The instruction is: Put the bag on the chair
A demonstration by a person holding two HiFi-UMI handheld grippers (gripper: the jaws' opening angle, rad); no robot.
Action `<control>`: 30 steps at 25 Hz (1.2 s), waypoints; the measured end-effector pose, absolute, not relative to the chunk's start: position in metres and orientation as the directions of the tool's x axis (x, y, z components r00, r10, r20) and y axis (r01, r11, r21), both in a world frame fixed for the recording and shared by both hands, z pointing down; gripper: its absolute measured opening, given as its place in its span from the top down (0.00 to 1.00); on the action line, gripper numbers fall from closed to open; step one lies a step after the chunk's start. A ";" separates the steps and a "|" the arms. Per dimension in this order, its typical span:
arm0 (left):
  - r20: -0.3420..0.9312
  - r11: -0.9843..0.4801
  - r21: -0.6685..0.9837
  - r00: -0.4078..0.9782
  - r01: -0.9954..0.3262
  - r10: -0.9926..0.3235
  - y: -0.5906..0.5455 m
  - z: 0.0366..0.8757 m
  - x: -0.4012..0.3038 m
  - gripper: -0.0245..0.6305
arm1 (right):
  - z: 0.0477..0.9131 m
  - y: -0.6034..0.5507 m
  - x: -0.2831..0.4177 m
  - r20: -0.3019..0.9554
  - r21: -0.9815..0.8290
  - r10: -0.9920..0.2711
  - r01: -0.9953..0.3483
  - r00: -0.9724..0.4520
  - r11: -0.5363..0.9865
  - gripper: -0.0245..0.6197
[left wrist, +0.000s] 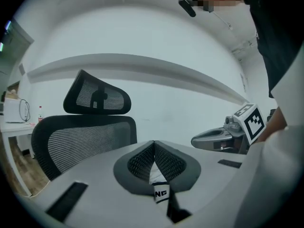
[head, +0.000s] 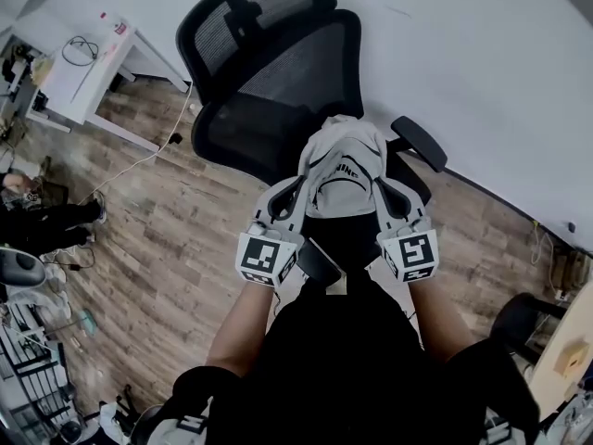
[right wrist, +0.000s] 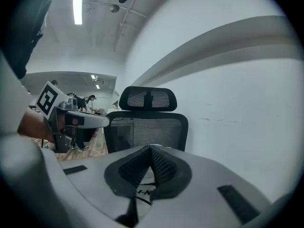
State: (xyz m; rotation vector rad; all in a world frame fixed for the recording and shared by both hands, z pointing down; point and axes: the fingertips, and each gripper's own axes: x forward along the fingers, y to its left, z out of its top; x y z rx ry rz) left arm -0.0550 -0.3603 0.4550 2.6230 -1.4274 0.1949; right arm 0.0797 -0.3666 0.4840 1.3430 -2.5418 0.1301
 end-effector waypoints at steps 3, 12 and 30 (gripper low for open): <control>0.191 -0.543 0.080 0.547 -0.836 -0.815 -0.358 0.459 -0.052 0.93 | 0.480 -0.366 0.080 0.269 0.051 -0.800 -0.822 -0.536 0.567 0.93; 0.215 -0.534 0.075 0.537 -0.842 -0.816 -0.357 0.467 -0.053 0.93 | 0.479 -0.366 0.080 0.267 0.075 -0.803 -0.819 -0.532 0.568 0.93; 0.251 -0.517 0.076 0.519 -0.852 -0.817 -0.360 0.475 -0.064 0.93 | 0.486 -0.372 0.069 0.277 0.063 -0.788 -0.808 -0.550 0.586 0.93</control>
